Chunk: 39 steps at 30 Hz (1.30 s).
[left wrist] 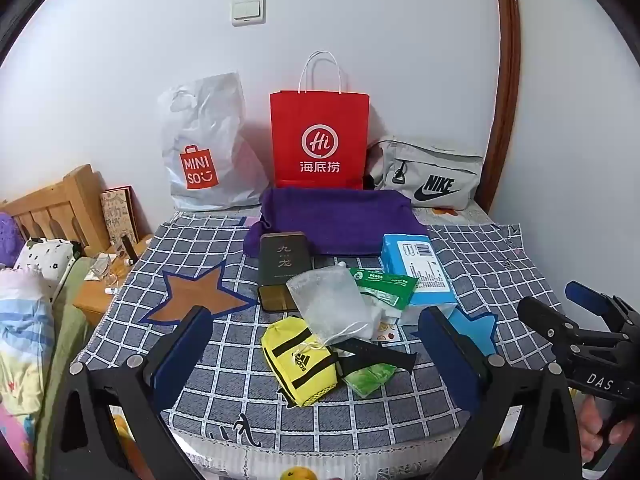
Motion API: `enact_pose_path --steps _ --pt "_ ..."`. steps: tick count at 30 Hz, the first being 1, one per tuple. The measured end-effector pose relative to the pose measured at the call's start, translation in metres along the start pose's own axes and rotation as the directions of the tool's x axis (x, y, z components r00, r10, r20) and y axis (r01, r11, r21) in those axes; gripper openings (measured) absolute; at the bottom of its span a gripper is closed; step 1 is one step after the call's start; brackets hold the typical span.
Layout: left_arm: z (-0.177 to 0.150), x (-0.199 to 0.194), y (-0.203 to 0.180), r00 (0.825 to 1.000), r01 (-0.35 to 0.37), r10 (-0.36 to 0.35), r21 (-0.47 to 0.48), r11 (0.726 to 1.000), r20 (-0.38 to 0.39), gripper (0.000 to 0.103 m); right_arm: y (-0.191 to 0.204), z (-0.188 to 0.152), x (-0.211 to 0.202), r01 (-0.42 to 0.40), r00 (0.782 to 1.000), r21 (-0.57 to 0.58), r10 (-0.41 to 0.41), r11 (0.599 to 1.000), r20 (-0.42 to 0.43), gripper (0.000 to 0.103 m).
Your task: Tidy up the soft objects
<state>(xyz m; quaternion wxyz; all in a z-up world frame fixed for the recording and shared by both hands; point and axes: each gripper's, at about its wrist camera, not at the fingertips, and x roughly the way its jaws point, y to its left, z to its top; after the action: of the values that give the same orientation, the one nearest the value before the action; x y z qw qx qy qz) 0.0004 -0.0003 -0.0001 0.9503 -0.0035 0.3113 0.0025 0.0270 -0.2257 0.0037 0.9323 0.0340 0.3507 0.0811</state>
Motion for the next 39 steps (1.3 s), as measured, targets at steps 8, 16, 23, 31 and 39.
enact_pose_path --steps 8,16,23,31,39 --pt "0.005 -0.003 0.003 1.0 0.004 -0.004 0.0 1.0 -0.005 0.103 0.001 0.0 -0.003 -0.009 1.0 0.004 0.009 1.0 0.001 0.103" --pt "0.004 -0.005 0.003 1.0 -0.008 0.008 -0.004 1.0 0.001 0.103 0.005 0.001 -0.006 -0.02 1.0 -0.009 0.02 1.0 0.005 0.103" --pt "0.006 -0.006 0.004 1.0 -0.011 0.011 -0.006 1.0 0.0 0.103 0.005 0.0 -0.007 -0.019 1.0 -0.012 0.02 1.0 0.008 0.103" --pt "0.007 -0.007 0.003 1.0 -0.013 0.013 -0.004 1.0 0.001 0.103 0.004 0.001 -0.007 -0.016 1.0 -0.013 0.016 1.0 0.01 0.103" --pt "0.009 -0.008 0.005 1.0 -0.013 0.013 -0.007 1.0 0.003 0.103 0.004 0.001 -0.008 -0.015 1.0 -0.015 0.015 1.0 0.014 0.103"
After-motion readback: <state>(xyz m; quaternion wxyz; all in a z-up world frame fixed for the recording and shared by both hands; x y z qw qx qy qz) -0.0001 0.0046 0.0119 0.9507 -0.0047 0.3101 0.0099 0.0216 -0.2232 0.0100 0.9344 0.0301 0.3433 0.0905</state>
